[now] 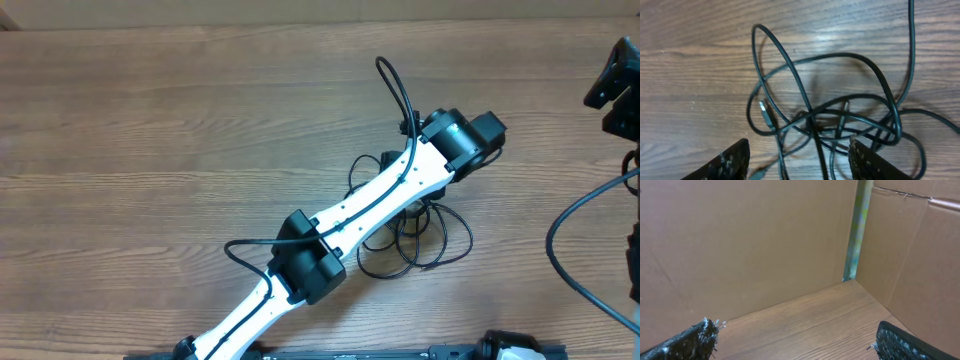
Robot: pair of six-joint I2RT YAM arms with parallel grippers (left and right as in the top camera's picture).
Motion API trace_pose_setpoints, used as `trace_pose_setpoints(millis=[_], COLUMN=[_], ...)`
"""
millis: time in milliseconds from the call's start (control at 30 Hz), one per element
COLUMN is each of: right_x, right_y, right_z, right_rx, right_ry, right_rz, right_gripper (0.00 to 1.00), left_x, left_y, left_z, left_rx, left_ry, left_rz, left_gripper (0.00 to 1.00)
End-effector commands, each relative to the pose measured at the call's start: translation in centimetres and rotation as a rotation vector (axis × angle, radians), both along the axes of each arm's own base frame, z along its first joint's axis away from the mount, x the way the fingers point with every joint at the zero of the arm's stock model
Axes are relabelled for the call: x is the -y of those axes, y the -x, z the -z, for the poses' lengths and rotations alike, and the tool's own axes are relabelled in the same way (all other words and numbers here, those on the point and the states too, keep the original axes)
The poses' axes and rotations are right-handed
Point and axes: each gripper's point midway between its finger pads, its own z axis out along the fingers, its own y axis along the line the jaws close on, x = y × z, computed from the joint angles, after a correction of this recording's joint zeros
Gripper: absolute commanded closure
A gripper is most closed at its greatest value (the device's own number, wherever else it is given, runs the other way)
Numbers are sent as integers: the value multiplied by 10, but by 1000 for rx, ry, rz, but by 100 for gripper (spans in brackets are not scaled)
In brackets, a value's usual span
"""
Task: Untangle cables
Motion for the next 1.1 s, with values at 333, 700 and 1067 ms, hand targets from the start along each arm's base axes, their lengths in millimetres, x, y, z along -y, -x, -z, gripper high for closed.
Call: trace_pose_setpoints(millis=[333,700,1067], right_x=[2,2,2], right_y=[-1,-1,-1], right_z=[-5,-3,1], right_rx=[5,-1,-17], right_ry=[0,-2,-5], right_rz=[12,10,10], right_gripper=[0,0,0], left_x=[20,25,15], left_y=[32,46,26], left_z=[35,68,-1], left_rx=[-84,-144,-167], left_ry=[-13,-64,70], left_rz=[-27,-2,205], left_gripper=[41,96,96])
